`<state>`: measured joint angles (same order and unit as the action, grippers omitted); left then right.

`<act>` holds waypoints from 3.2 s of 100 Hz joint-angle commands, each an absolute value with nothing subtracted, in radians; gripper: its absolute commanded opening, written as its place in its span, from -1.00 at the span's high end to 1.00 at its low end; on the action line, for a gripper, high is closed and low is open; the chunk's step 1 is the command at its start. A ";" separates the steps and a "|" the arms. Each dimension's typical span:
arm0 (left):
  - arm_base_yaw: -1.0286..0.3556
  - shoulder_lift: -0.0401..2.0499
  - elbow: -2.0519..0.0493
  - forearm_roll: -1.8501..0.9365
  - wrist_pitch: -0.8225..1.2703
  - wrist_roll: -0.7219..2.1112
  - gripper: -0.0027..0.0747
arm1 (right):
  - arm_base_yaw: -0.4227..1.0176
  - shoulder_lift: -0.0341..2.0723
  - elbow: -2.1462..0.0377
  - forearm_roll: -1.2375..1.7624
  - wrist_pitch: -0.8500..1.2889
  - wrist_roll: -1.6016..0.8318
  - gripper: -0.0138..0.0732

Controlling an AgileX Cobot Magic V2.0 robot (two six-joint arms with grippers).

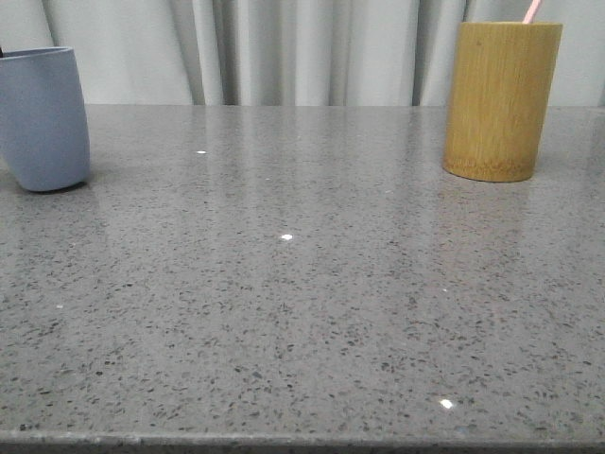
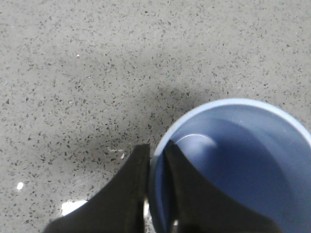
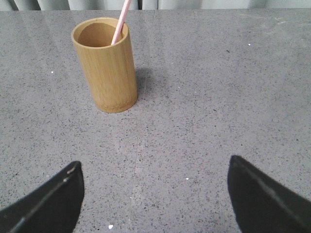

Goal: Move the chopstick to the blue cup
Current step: 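Lift the blue cup with the left gripper and carry it toward the table center, then lower the blue cup onto the table, open the left gripper, lift away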

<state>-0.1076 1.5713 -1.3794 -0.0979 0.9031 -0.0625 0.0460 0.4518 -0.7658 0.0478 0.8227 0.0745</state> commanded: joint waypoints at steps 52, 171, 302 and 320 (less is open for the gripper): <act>-0.402 1.540 -1.592 -0.113 0.889 -0.069 0.98 | 0.040 0.467 -0.800 0.047 0.757 0.071 -0.70; -0.517 1.802 -1.798 -0.035 0.969 -0.118 0.98 | 0.040 0.467 -0.800 0.047 0.766 0.071 -0.70; -0.519 1.738 -1.820 -0.033 1.059 -0.121 -0.46 | 0.040 0.467 -0.800 0.046 0.766 0.071 -0.70; -0.517 1.670 -1.821 -0.028 1.056 -0.121 -0.46 | 0.040 0.467 -0.800 0.046 0.766 0.071 -0.70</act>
<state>-0.5094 1.7555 -1.7860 -0.0290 1.0887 -0.1089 0.0460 0.4518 -0.7658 0.0478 0.8306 0.0745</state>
